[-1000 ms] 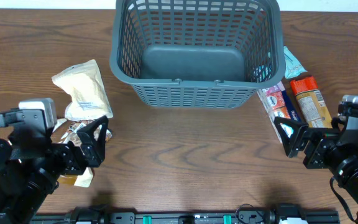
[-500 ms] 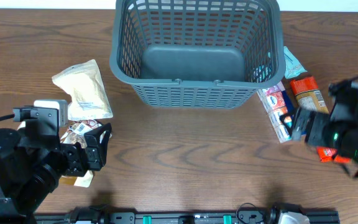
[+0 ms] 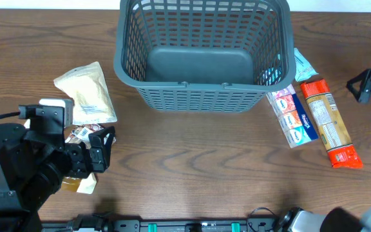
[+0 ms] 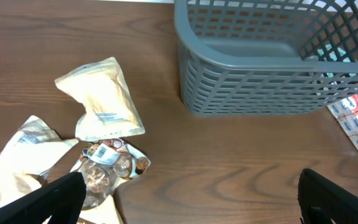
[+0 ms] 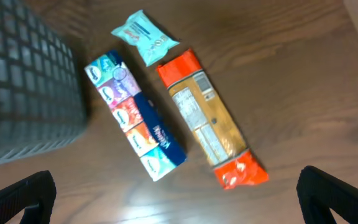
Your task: Pack container
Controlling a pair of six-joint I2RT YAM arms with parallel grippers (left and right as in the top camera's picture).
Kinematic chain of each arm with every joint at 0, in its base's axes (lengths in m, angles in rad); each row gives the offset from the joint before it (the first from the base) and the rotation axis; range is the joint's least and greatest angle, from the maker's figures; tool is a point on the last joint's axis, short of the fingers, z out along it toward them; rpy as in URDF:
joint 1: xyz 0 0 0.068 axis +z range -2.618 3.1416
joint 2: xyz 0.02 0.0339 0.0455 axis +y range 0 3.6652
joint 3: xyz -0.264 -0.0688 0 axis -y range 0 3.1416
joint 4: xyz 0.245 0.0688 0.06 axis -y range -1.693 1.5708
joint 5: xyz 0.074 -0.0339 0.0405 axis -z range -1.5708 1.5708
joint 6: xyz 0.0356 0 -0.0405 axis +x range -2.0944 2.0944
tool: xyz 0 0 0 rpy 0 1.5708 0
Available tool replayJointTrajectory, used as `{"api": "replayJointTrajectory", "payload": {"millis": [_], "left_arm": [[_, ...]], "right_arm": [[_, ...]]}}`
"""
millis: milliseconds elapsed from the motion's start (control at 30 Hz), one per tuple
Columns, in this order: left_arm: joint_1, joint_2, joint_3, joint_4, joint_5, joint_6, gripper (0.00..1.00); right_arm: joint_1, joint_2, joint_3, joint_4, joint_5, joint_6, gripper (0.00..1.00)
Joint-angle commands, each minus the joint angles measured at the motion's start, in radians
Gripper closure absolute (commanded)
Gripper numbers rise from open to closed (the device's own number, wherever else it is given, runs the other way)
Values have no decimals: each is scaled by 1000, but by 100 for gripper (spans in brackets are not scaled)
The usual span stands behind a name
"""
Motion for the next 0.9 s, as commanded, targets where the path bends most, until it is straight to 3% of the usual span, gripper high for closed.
{"api": "replayJointTrajectory", "payload": {"millis": [0,267,433,867], "left_arm": [[-4,7,8,0,-5,18,1],[-4,7,8,-4,-6,16,1],[-4,7,9,-10,-5,16,1],[-4,7,8,-11,-6,17,1]], "right_arm": [[-16,49,14,51,-94,-188,1],[-17,119,11,260,68,-208,1],[-17,148,-11,251,25,-197,1],[-17,372,-40,116,-200,-453,1]]}}
